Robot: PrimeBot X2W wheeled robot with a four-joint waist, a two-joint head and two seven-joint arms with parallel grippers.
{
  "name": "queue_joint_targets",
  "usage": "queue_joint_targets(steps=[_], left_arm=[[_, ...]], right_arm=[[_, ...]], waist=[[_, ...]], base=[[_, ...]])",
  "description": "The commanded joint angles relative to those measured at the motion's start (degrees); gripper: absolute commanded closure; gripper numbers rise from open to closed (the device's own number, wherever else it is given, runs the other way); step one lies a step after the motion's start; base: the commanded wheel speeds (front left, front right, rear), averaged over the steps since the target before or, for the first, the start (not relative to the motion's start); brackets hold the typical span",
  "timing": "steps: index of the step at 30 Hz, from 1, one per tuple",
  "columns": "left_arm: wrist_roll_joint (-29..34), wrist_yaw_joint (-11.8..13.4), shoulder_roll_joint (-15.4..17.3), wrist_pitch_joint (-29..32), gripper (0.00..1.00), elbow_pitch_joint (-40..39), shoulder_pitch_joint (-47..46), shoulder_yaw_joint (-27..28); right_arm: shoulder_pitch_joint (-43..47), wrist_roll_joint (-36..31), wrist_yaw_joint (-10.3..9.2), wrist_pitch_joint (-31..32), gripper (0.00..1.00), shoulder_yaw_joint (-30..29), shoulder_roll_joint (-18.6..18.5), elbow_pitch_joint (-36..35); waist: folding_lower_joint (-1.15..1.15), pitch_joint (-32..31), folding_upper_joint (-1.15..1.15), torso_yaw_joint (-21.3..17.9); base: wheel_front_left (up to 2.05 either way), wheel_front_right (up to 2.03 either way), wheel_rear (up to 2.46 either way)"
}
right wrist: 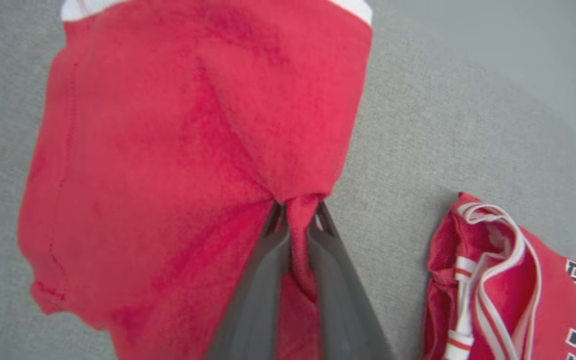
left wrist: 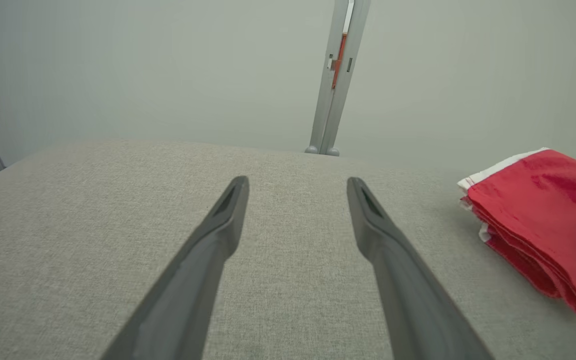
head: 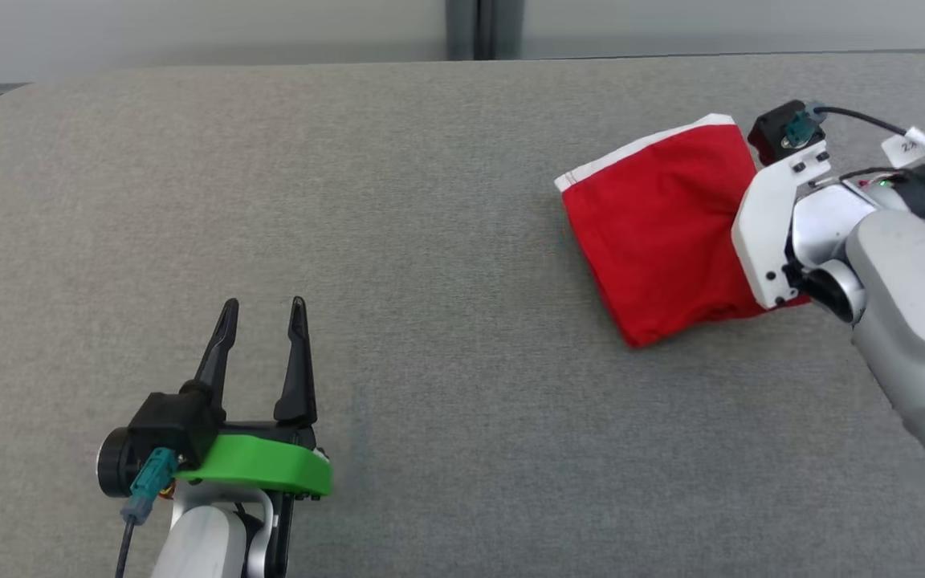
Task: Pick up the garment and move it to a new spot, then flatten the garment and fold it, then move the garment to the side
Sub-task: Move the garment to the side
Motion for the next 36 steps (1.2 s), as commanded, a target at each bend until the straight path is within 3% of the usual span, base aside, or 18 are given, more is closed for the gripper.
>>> queue_joint_targets(steps=[1, 7, 13, 23, 31, 32, 33, 36], left_arm=[[0.76, -0.26, 0.17, 0.00, 0.00, -0.31, 0.15, 0.47], [1.83, -1.15, 0.17, 0.00, 0.00, -0.97, -1.03, 1.04], [3.23, -2.16, 0.20, 0.01, 0.00, -1.06, -2.67, 0.75], [5.22, -3.46, 0.19, 0.00, 0.00, -0.89, -4.65, 0.51], [6.23, -4.07, 0.17, 0.00, 0.00, -1.67, -5.51, 0.44], [6.29, -4.11, 0.18, 0.00, 0.00, -1.71, -5.57, 0.43], [6.38, -4.14, 0.18, 0.01, 0.00, -1.78, -5.56, 0.48], [6.35, -4.03, 0.18, 0.00, 0.00, -1.86, -5.42, 0.69]], right_arm=[[-1.70, 1.03, -0.11, 0.70, 1.00, 1.18, -1.92, -1.22], [-5.71, 4.17, -0.11, 0.77, 1.00, 3.03, -6.98, -4.12], [-6.64, 3.75, -0.11, -1.14, 1.00, 2.04, -11.88, -2.01], [-5.26, -2.21, -0.11, -6.43, 1.00, -0.58, -19.65, 3.96], [-3.75, -10.62, -0.12, -12.80, 1.00, -4.67, -22.58, 8.81], [-3.49, -11.67, -0.12, -13.40, 0.69, -5.44, -22.66, 9.28], [-3.30, -13.25, -0.12, -14.46, 0.00, -6.53, -22.70, 9.68], [-2.68, -16.21, -0.11, -17.09, 0.00, -9.51, -21.63, 10.43]], waist=[[0.00, -1.10, 0.00, -6.22], [0.00, 0.28, 0.00, -10.98], [0.00, 3.02, 0.00, -12.26], [0.00, 7.74, 0.00, -9.02], [0.00, 10.57, 0.00, -4.95], [0.00, 10.70, 0.00, -4.64], [0.00, 10.72, 0.00, -4.36], [0.00, 10.28, 0.00, -3.98]], base=[[0.00, 0.00, 0.00], [0.00, 0.00, 0.00], [0.00, 0.00, 0.00], [0.00, 0.00, 0.00], [0.00, 0.00, 0.00], [0.00, 0.00, 0.00], [0.00, 0.00, 0.00], [0.00, 0.00, 0.00]])
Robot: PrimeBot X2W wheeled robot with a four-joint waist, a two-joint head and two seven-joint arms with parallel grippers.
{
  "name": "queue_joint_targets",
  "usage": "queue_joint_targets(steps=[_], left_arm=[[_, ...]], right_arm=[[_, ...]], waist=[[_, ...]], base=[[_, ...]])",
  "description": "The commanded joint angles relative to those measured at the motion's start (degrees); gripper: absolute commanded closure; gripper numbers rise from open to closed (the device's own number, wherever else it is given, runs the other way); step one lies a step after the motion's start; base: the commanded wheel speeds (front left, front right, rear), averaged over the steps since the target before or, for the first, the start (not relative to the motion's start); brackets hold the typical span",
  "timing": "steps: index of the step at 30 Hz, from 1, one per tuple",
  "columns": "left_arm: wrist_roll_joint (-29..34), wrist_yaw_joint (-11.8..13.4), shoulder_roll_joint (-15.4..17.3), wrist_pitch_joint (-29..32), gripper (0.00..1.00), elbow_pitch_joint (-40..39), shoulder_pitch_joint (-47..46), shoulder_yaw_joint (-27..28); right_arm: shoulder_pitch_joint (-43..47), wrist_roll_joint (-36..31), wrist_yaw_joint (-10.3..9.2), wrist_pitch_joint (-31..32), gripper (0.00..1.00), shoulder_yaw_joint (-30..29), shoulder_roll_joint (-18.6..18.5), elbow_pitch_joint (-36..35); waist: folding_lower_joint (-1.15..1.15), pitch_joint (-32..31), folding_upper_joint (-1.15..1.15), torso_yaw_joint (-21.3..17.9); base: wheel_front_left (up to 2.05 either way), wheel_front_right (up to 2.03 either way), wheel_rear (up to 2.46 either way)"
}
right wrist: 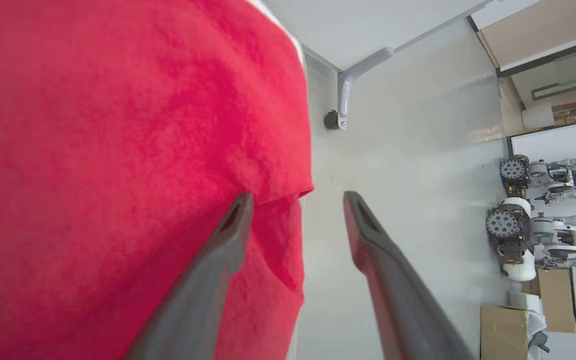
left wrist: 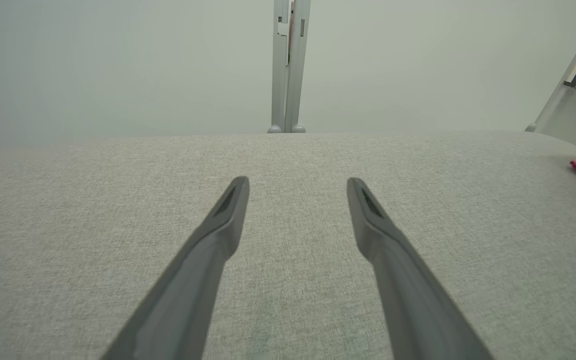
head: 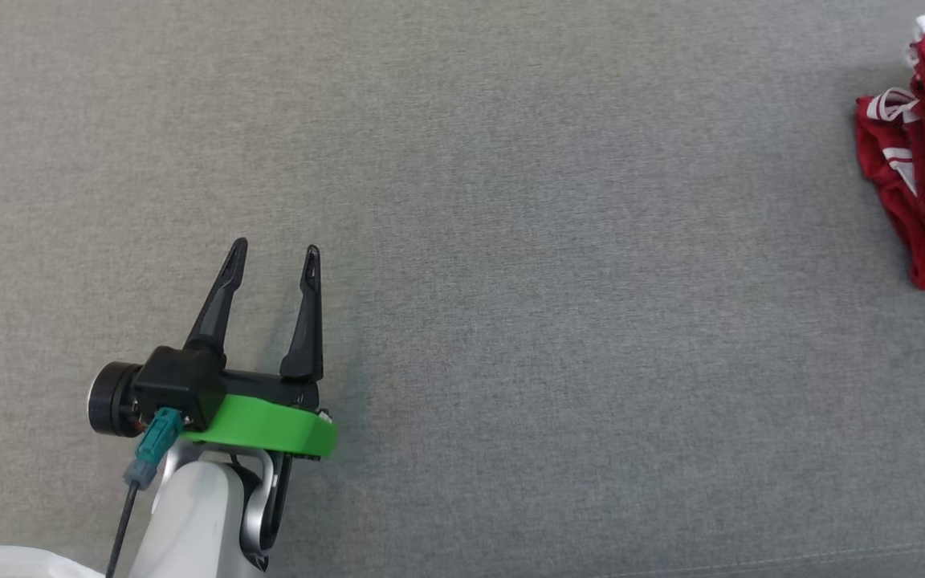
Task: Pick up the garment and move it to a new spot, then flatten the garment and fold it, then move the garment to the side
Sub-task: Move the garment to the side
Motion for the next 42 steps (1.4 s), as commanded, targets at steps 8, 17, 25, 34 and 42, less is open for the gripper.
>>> queue_joint_targets(steps=[8, 17, 25, 34, 42], left_arm=[[-2.41, 1.16, 0.19, 0.01, 0.00, 0.26, 2.34, 0.83], [-5.39, 2.51, 0.20, 0.00, 0.00, 0.93, 7.16, 1.88], [-5.32, 3.49, 0.19, 0.00, 0.00, 3.86, 10.61, 3.06], [-2.68, 3.08, 0.20, 0.01, 0.00, 6.26, 11.08, 4.08], [-3.11, 3.29, 0.18, 0.00, 0.00, 7.15, 11.89, 6.45]], right_arm=[[5.14, -3.33, -0.11, -12.64, 0.00, -9.21, 7.05, -1.75], [16.38, 1.80, -0.11, -22.24, 0.00, -9.92, 15.26, -11.09], [28.78, 7.40, -0.11, -26.76, 0.00, -12.12, 22.42, -22.54], [38.87, 5.96, -0.11, -29.49, 0.00, -17.41, 32.09, -29.82], [43.29, 4.21, -0.11, -29.69, 0.00, -21.76, 37.42, -31.33]], waist=[[-0.01, -6.04, 0.00, -0.20], [-0.01, -14.99, 0.00, -1.15], [-0.01, -21.05, 0.00, -0.66], [-0.01, -23.13, 0.00, 0.67], [-0.01, -24.30, 0.00, 1.12]], base=[[0.00, 0.00, 0.00], [0.00, 0.00, 0.00], [0.00, 0.00, 0.00], [0.00, 0.00, 0.00], [0.00, 0.00, 0.00]])
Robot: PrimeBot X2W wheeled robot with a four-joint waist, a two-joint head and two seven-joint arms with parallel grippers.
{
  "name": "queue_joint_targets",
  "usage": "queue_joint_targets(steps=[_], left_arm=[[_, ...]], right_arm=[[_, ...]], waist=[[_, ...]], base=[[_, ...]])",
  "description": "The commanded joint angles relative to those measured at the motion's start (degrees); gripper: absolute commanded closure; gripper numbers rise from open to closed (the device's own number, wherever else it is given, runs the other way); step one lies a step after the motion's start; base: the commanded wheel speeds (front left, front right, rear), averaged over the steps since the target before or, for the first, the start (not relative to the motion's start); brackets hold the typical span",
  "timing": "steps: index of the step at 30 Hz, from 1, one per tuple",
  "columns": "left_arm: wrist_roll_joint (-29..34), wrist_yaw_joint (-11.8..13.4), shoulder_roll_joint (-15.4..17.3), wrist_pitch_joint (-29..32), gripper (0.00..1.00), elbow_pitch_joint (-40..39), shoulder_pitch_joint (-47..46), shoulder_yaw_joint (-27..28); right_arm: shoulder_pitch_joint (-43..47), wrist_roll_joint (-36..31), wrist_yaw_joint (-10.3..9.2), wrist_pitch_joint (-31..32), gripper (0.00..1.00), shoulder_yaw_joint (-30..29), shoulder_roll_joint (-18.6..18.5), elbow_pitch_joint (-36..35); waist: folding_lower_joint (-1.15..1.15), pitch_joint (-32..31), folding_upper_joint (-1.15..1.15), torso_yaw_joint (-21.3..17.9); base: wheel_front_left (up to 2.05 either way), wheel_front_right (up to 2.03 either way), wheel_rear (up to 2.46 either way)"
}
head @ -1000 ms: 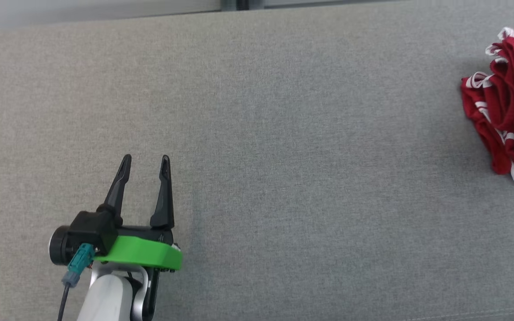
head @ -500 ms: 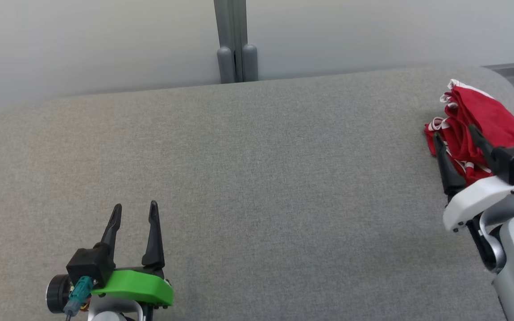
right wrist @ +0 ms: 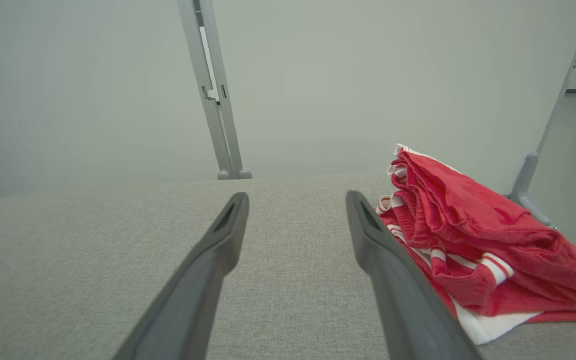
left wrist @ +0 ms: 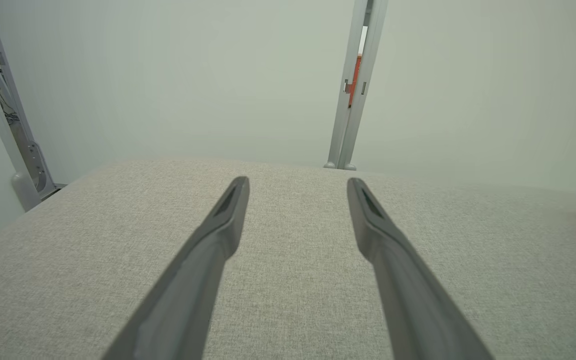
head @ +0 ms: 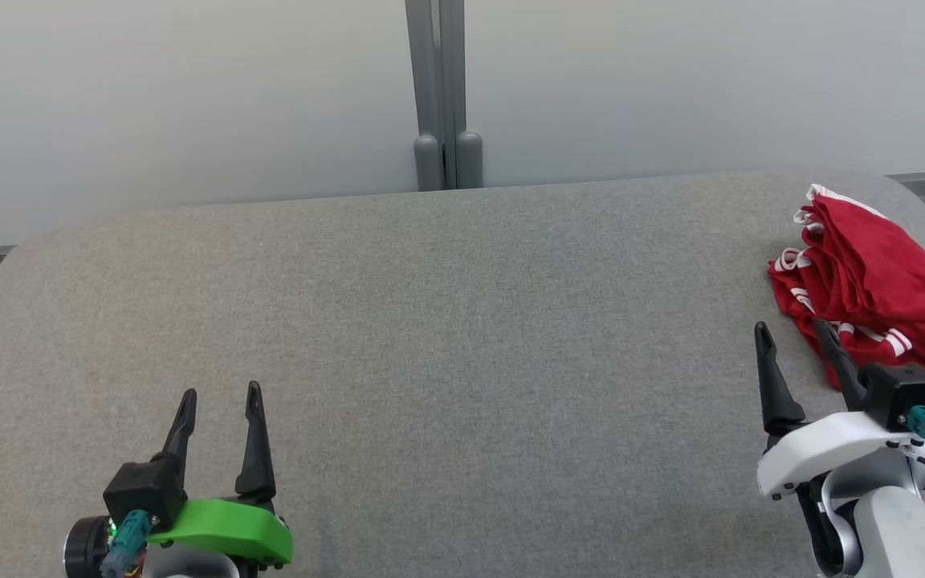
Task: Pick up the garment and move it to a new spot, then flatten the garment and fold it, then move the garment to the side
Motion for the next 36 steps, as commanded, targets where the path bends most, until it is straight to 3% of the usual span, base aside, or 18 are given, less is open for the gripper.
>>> queue_joint_targets(steps=[1, 26, 27, 36], left_arm=[[-0.56, 0.03, 0.17, 0.00, 0.00, 0.28, 0.96, 0.32], [-0.72, 0.04, 0.18, 0.00, 0.00, 0.08, 1.64, -0.70], [-0.87, 0.14, -0.01, 0.00, 1.00, 0.15, 0.88, -0.81], [-3.67, -0.04, -0.21, 0.98, 1.00, 3.31, 2.21, -0.35]], right_arm=[[0.86, -0.60, -0.10, -0.18, 0.00, -0.36, 0.42, -0.49], [3.51, -0.83, -0.10, 2.05, 0.00, 1.57, 2.45, -1.83], [2.90, -1.04, -0.01, 1.90, 1.00, 1.61, 2.44, -1.87], [5.09, 1.86, 0.00, 2.70, 1.00, 1.18, 2.90, 1.44]], waist=[[0.00, -0.23, 0.00, -0.03], [0.00, -0.16, 0.00, -0.83], [0.00, -0.16, 0.00, -0.84], [0.00, -0.09, 0.00, -0.85]], base=[[0.00, 0.00, 0.00], [0.00, 0.00, 0.00], [0.00, 0.00, 0.00], [0.00, 0.00, 0.00]])
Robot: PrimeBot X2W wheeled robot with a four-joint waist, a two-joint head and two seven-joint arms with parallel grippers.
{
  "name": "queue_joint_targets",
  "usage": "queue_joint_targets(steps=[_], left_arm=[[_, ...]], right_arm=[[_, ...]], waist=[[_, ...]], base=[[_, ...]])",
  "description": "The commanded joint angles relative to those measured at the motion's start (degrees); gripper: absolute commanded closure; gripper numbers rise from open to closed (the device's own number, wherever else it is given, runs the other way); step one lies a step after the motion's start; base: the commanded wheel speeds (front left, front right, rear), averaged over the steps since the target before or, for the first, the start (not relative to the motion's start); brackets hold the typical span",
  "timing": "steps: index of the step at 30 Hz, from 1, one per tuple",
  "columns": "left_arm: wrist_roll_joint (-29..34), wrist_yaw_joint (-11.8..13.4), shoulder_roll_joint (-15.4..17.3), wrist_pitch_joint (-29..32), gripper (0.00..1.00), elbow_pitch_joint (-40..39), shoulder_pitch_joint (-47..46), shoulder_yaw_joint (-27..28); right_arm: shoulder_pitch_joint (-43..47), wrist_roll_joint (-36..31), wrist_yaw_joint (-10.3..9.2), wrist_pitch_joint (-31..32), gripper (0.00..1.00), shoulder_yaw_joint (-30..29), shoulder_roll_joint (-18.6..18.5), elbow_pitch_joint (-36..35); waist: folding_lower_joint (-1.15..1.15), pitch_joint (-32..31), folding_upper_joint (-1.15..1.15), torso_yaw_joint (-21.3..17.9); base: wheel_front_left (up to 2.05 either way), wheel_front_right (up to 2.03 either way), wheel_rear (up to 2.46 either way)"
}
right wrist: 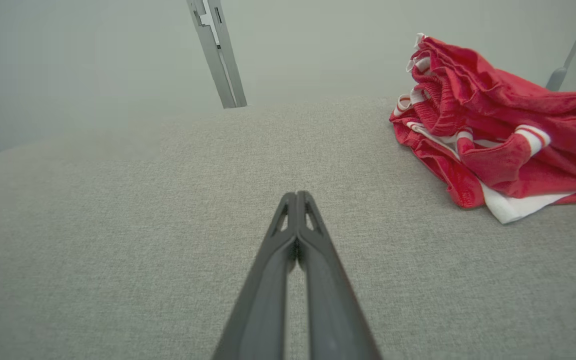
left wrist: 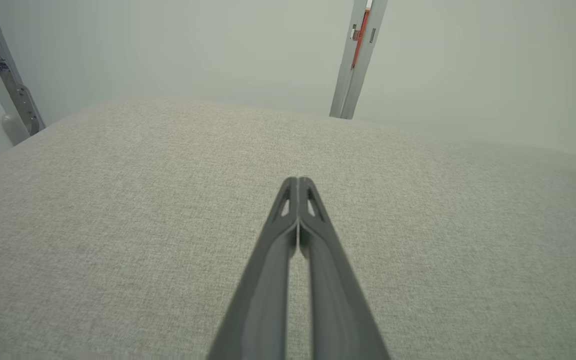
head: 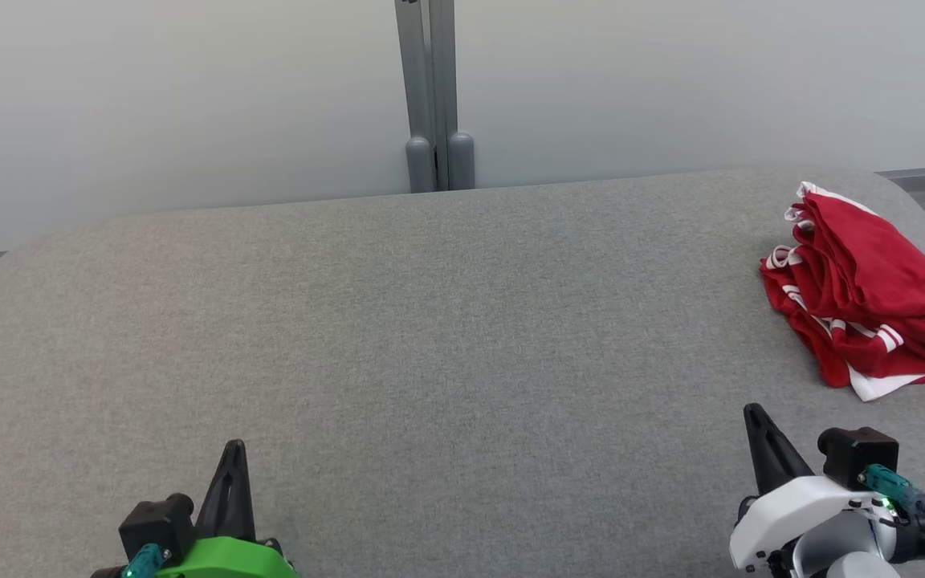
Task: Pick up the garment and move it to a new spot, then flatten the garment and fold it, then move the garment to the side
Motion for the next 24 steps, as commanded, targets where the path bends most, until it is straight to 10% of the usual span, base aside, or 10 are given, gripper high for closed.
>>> queue_joint_targets(steps=[1, 24], left_arm=[[-2.49, -0.28, 0.08, 0.52, 1.00, -0.88, -1.14, 0.59], [-24.37, -1.98, 0.18, 6.35, 1.00, -2.87, -2.62, 3.55]], right_arm=[[-1.30, 2.42, 0.00, 0.42, 1.00, -0.47, -0.25, -0.86], [-2.08, 25.95, -0.02, 4.05, 1.00, -1.54, -0.06, -2.54]], waist=[[0.00, 0.04, 0.00, 0.00], [0.00, 0.67, 0.00, -0.04]], base=[[0.00, 0.00, 0.00], [0.00, 0.00, 0.00]])
